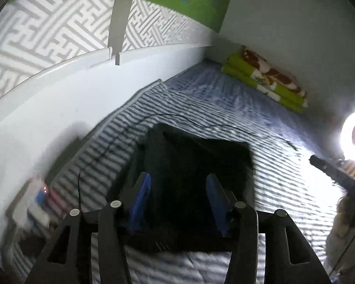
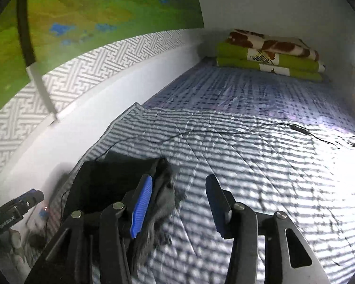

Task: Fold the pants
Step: 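Carry the folded jacket with both tools toward the wall side of the bed, then open both tools to release the folded jacket on the sheet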

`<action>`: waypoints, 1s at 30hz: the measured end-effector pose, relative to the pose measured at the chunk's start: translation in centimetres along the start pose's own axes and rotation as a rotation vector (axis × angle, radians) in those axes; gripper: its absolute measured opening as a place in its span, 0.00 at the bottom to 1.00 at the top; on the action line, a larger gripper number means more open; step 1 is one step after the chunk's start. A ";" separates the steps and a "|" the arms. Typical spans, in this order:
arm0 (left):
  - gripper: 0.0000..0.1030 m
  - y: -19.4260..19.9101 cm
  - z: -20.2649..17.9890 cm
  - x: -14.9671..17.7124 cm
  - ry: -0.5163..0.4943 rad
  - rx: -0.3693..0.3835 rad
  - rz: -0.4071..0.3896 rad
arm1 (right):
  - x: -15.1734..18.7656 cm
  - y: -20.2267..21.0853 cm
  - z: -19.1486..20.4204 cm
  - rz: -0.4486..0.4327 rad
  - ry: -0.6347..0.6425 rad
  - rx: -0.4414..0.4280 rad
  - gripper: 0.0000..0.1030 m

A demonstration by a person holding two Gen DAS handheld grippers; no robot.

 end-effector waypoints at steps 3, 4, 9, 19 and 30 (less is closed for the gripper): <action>0.52 5.0 -1.8 3.4 -0.017 0.000 -0.023 | 2.5 4.3 0.4 0.003 0.026 -0.011 0.42; 0.52 6.5 -2.4 4.4 -0.028 0.009 -0.024 | 3.5 5.9 0.5 0.005 0.039 -0.007 0.42; 0.61 15.0 -5.2 10.2 -0.064 0.052 -0.034 | 8.3 14.2 1.9 -0.001 0.083 -0.039 0.42; 0.73 30.0 -9.9 18.4 -0.150 0.075 -0.123 | 16.2 29.3 3.0 -0.075 0.093 -0.045 0.42; 0.91 35.6 -15.1 26.9 -0.197 0.111 -0.083 | 23.8 38.0 -0.5 -0.098 0.015 0.038 0.42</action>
Point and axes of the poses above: each gripper's, at about its wrist camera, not at the fingertips, and y roughly against the way its jaws point, z to its left, x to its underside, the point moved 8 cm from there along -y, roughly the way its jaws point, and after that the axes turned 12 degrees about y, right-handed, at the moved point
